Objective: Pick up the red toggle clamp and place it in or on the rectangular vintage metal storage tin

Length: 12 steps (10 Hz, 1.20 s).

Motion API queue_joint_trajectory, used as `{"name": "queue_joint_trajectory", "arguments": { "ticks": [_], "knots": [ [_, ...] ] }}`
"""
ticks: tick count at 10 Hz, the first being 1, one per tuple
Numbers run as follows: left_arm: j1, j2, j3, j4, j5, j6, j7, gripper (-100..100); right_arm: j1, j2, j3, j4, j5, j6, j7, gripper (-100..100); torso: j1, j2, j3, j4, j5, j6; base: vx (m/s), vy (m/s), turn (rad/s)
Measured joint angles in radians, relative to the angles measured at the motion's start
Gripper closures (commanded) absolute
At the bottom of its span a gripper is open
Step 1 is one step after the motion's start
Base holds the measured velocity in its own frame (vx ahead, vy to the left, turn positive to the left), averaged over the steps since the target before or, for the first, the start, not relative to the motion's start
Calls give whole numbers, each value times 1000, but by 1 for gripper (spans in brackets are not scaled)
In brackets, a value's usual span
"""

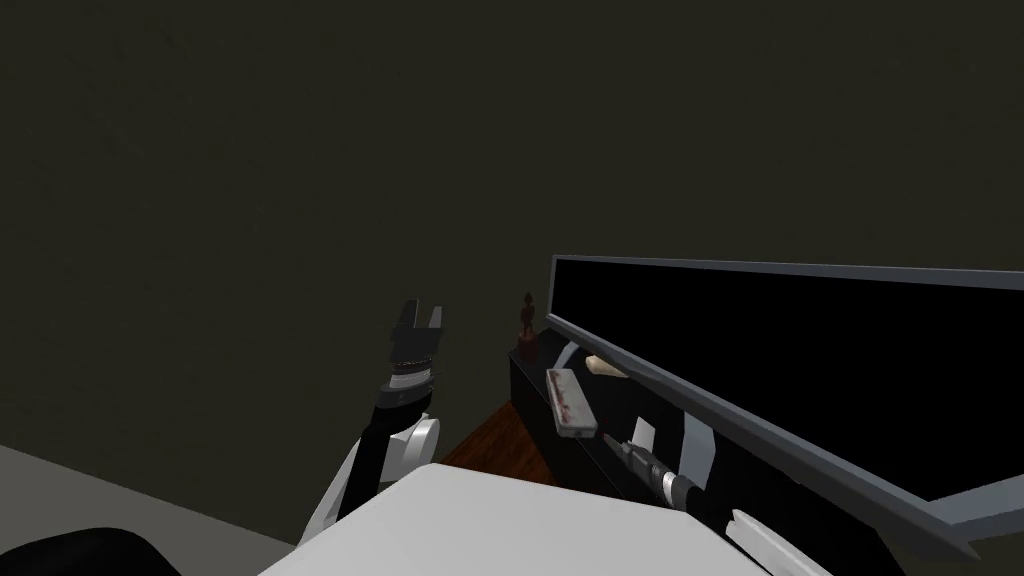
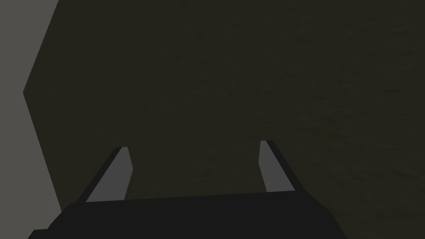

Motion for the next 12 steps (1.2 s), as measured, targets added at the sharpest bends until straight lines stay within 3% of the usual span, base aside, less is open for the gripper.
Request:
{"name": "queue_joint_trajectory", "arguments": {
  "ticks": [1,2,5,6,8,11,12],
  "knots": [
    [0,0,0,0,0,0,0,0,-7,-25,26,37,25,0,30,-100,0,-1,0,0,0,0,42,16,207],
    [0,0,0,0,0,0,0,0,0,-53,56,37,51,21,55,-100,0,0,0,0,0,1,21,11,63],
    [0,0,0,0,0,0,0,0,-2,-74,93,128,103,7,142,-100,0,-1,-1,0,0,0,46,14,195],
    [0,0,0,0,0,0,0,0,-1,-105,121,140,123,10,165,-100,0,-1,-1,0,0,1,10,4,15],
    [0,0,0,0,0,0,0,0,-10,-107,145,190,150,7,206,-100,0,1,1,0,0,1,32,9,119],
    [0,0,0,0,0,0,0,0,-3,-136,182,224,186,6,261,-100,0,1,1,0,0,1,22,3,76],
    [0,0,0,0,0,0,0,0,-8,-130,191,261,201,-4,292,-100,0,1,0,0,0,1,26,7,62]
  ]
}}
